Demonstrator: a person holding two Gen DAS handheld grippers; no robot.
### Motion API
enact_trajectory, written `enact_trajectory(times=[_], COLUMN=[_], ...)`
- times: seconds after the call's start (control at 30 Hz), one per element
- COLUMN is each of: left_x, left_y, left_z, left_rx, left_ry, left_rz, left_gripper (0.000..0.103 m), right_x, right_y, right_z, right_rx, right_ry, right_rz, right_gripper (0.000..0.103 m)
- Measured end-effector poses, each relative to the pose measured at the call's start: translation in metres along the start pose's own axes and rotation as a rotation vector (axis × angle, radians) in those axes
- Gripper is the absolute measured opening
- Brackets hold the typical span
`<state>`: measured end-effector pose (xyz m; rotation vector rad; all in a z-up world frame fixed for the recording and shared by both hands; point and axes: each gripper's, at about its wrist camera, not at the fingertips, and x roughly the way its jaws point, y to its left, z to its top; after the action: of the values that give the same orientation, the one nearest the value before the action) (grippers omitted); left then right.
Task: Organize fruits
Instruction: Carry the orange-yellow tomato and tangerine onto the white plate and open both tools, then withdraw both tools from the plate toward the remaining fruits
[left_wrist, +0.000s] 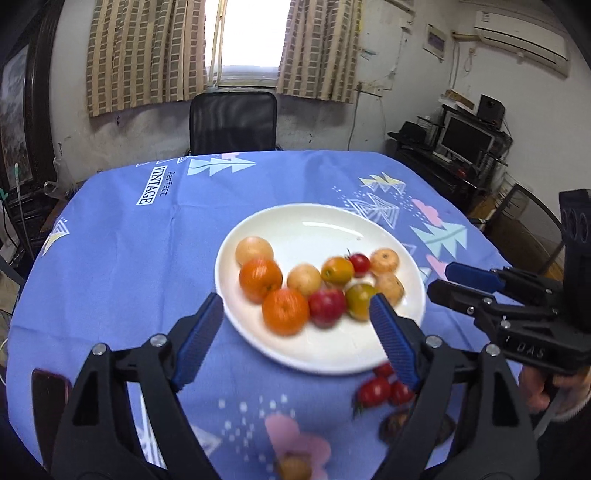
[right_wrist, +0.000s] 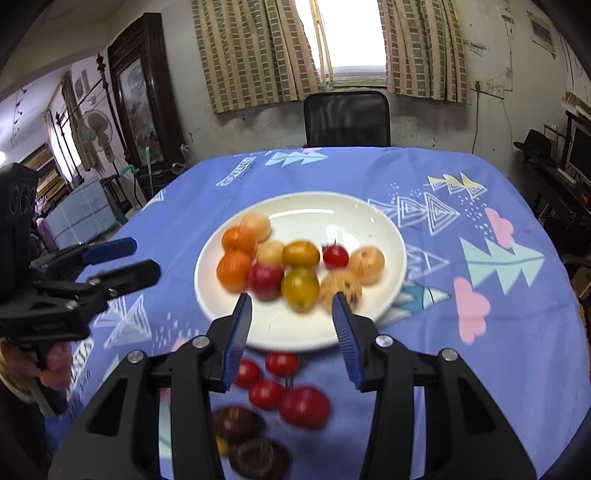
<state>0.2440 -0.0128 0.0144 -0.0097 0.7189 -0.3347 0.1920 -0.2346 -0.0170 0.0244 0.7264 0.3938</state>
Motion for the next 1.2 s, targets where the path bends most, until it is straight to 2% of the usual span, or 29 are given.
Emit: enact_trajectory(times=[0.13, 0.3, 0.4, 0.47, 0.67, 1.2], left_x=[-0.029, -0.039, -0.032, -0.027, -0.037, -0.013], left_y=[-0.006, -0.008, -0.002, 0.004, 0.002, 0.012], left_z=[-0.035, -0.072, -0.084, -0.090, -0.101, -0.114], left_rx=[0.044, 0.127, 0.115, 0.084, 0.137, 0.113], left_ry=[-0.002, 0.006, 0.053, 0.090, 0.075, 0.157], left_rz=[-0.048, -0.102, -0.164, -0.205, -0.182, -0.110], left_gripper=[0.084, 0.087, 0.087, 0.087, 0.087, 0.087], right_x=[-0.017, -0.007, 0.003, 0.009, 0.010, 0.016], right_y=[0.009, 0.012, 0.015, 0.017, 0.017, 0.021], right_z=[-0.041, -0.073, -0.080, -0.082, -0.086, -0.094], right_rx=[-0.063, -0.110, -0.131, -0.155, -0.154, -0.182], right_ry=[0.047, 0.138, 0.171, 0.179, 0.185, 0.196], right_rz=[0.031, 0.057, 0.108, 0.092, 0.152, 0.109], right_gripper=[0.046, 0.046, 0.046, 0.046, 0.046, 0.046])
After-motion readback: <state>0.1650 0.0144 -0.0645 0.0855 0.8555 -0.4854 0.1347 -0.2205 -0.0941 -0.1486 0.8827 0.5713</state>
